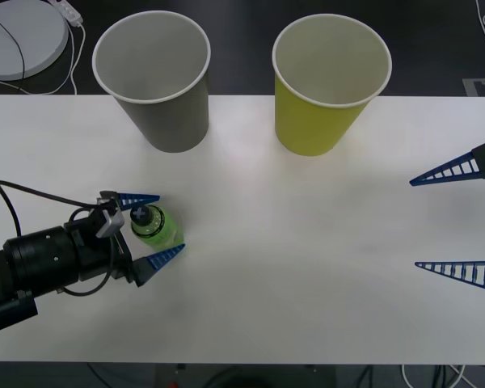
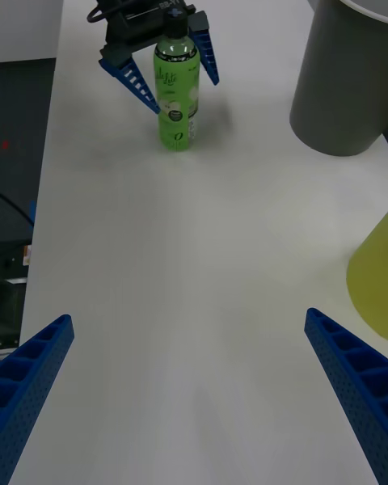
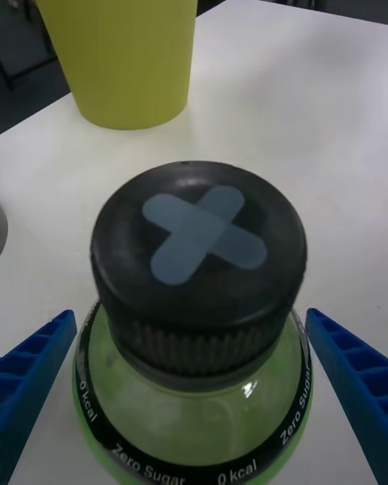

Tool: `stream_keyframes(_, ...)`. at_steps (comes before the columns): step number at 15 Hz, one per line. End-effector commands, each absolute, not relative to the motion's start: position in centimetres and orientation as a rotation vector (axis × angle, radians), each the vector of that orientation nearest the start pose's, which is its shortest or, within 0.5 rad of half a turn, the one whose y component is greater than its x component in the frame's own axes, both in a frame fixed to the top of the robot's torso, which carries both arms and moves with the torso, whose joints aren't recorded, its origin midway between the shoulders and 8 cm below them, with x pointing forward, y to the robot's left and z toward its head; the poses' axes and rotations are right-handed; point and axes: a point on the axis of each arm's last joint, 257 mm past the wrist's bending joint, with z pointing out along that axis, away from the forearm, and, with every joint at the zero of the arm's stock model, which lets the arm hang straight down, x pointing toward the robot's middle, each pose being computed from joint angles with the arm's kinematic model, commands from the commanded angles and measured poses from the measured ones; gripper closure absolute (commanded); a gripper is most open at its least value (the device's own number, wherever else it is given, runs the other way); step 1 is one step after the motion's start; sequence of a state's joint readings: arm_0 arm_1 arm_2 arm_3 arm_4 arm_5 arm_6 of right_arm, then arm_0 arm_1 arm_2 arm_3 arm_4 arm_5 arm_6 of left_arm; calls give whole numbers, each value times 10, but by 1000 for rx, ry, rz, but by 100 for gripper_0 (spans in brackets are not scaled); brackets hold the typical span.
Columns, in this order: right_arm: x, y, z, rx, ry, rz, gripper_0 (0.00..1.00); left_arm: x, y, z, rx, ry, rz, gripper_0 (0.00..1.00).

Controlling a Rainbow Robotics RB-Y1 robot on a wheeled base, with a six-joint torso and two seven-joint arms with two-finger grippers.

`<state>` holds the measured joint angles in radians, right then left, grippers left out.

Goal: Put the can into the green bin and the plastic bottle into the gray bin

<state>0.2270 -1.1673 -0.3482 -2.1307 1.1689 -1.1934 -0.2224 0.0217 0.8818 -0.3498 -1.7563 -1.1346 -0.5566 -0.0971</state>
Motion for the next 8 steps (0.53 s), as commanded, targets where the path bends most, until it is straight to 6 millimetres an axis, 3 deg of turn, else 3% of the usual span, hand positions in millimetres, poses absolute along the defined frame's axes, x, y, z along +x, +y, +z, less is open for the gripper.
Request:
stream_keyframes(1,320,-238,-104,-1626,1507,343,0,414,168,-252,1128,1561,-380,72)
stream_keyframes(2,320,-238,-104,-1626,1507,343,0,414,168,-251,1130,1558,-378,99)
stream_keyframes(8,320,-238,-104,-1626,1507,343,0,415,166,-247,1122,1550,-387,100)
